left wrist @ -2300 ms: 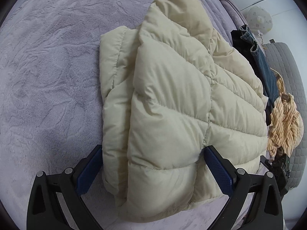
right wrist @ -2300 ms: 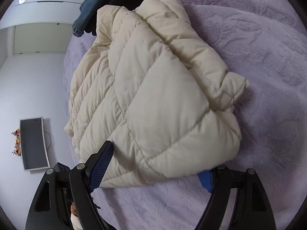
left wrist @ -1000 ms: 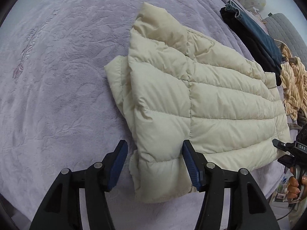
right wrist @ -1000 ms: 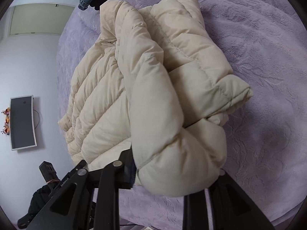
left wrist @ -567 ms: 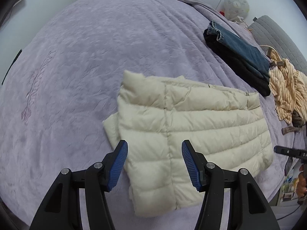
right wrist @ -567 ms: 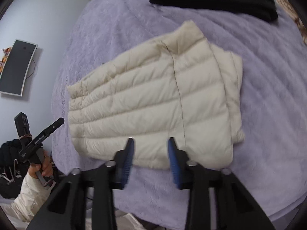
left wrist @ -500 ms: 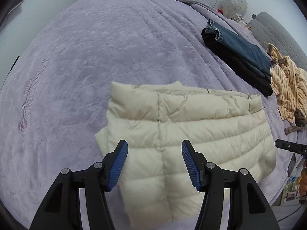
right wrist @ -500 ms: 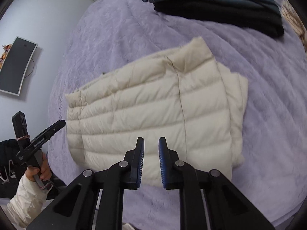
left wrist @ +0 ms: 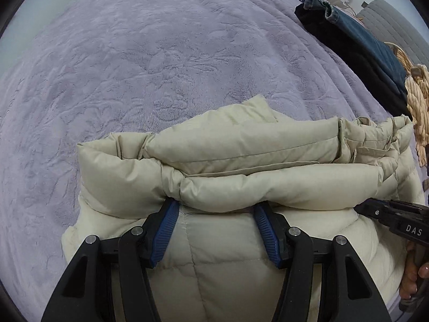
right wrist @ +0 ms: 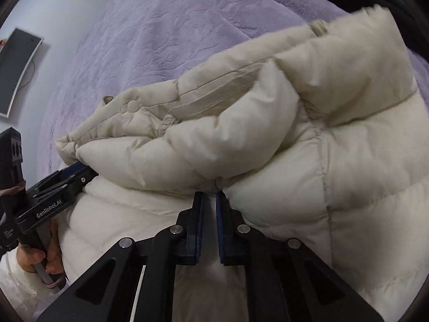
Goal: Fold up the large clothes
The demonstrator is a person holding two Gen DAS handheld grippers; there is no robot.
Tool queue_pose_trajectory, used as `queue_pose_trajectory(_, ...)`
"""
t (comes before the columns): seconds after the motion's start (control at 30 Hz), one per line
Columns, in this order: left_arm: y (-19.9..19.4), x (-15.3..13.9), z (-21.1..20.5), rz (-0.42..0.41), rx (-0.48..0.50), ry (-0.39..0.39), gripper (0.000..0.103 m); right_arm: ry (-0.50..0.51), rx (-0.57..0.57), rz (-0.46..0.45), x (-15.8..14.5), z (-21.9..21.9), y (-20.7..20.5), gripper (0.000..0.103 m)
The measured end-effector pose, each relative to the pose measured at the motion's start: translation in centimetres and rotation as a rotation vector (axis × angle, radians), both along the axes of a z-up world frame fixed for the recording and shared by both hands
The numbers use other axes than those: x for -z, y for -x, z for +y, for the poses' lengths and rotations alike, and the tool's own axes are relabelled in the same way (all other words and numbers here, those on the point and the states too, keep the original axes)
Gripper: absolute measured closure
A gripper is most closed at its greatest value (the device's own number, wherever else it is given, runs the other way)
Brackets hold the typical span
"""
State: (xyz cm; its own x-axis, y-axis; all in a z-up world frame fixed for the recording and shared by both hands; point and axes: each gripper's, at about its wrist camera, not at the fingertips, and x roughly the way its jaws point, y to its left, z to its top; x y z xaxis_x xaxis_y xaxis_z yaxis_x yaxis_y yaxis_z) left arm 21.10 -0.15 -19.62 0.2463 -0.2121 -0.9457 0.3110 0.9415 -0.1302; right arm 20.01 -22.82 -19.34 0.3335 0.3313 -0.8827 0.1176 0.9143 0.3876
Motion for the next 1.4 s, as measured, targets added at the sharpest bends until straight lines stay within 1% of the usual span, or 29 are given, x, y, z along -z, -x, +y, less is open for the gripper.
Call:
queue_pose_trajectory(0.1, -0.1, 0.7, 0.0, -0.011, 0.005, 0.008, 0.043, 0.009, -0.021, -0.018, 0.9, 0.2, -0.6, 0.100)
queue_pose_trajectory(0.3, 0.1, 1.4, 0.0, -0.025, 0.004, 0.017, 0.043, 0.001, -0.017, -0.030, 1.9, 0.4, -0.9, 0.101)
queue_pose_trajectory(0.43, 0.2, 1.2, 0.1, -0.019, 0.008, 0.015, 0.043, -0.014, -0.003, -0.006, 1.7, 0.6, -1.1, 0.100)
queue_pose_trajectory(0.5, 0.1, 0.4, 0.3, -0.001, 0.005, 0.024, 0.043, 0.027, -0.020, -0.018, -0.1, 0.9, -1.3, 0.100)
queue_pose_trajectory(0.57, -0.1, -0.7, 0.9, 0.011, -0.002, 0.039, 0.043, 0.062, -0.044, -0.078, -2.6, 1.0, -1.1, 0.099)
queue_pose_trajectory(0.6, -0.1, -1.3, 1.2, 0.006, -0.007, 0.050, 0.043, 0.066, -0.037, -0.104, -3.6, 0.7, -1.0, 0.099)
queue_pose_trajectory(0.63, -0.1, -1.9, 1.6, -0.005, -0.013, 0.057, 0.043, 0.062, -0.013, -0.120, -4.3, 0.0, -1.0, 0.099)
queue_pose_trajectory(0.7, -0.2, -2.8, 2.5, -0.012, -0.031, 0.071, 0.043, 0.038, 0.069, -0.124, -4.8, -2.1, -1.3, 0.097)
queue_pose_trajectory(0.8, -0.8, -2.9, 4.3, 0.002, -0.074, 0.085, 0.043, -0.012, 0.215, -0.087, -3.7, -5.9, -1.2, 0.097)
queue_pose_trajectory(0.83, -1.0, -2.8, 4.8, 0.011, -0.091, 0.092, 0.043, -0.041, 0.251, -0.070, -3.1, -6.9, -1.1, 0.097)
queue_pose_trajectory(0.9, -1.3, -2.9, 5.6, 0.025, -0.126, 0.103, 0.043, -0.091, 0.289, -0.037, -2.1, -8.8, -1.0, 0.097)
queue_pose_trajectory(0.93, -1.3, -3.1, 5.8, 0.028, -0.139, 0.093, 0.043, -0.101, 0.294, -0.025, -2.0, -9.1, -0.9, 0.097)
queue_pose_trajectory(1.0, -0.9, -4.1, 6.0, 0.019, -0.149, 0.068, 0.043, -0.084, 0.296, -0.015, -2.7, -9.2, -0.7, 0.097)
queue_pose_trajectory(1.03, -0.9, -4.8, 6.1, 0.010, -0.145, 0.053, 0.043, -0.078, 0.290, -0.017, -3.0, -9.0, -0.3, 0.094)
queue_pose_trajectory(1.13, -0.3, -6.1, 6.5, -0.014, -0.145, 0.013, 0.043, -0.081, 0.248, -0.026, -4.7, -7.6, 0.1, 0.094)
queue_pose_trajectory(1.23, 0.7, -7.2, 7.4, -0.019, -0.158, -0.009, 0.043, -0.086, 0.206, -0.042, -6.5, -5.6, 1.7, 0.094)
queue_pose_trajectory(1.27, 1.0, -7.4, 7.7, -0.018, -0.162, -0.018, 0.043, -0.086, 0.191, -0.045, -7.0, -4.9, 2.3, 0.090)
queue_pose_trajectory(1.3, 1.4, -7.7, 8.1, -0.016, -0.166, -0.028, 0.043, -0.086, 0.176, -0.044, -7.4, -4.1, 2.9, 0.083)
queue_pose_trajectory(1.33, 1.8, -7.8, 8.5, -0.013, -0.174, -0.039, 0.042, -0.083, 0.165, -0.044, -7.8, -3.4, 3.5, 0.060)
queue_pose_trajectory(1.37, 2.1, -7.9, 8.9, -0.014, -0.183, -0.047, 0.022, -0.079, 0.155, -0.045, -8.1, -2.6, 4.1, 0.033)
queue_pose_trajectory(1.4, 2.5, -8.1, 9.3, -0.029, -0.195, -0.045, 0.000, -0.077, 0.146, -0.054, -8.5, -1.9, 5.0, 0.028)
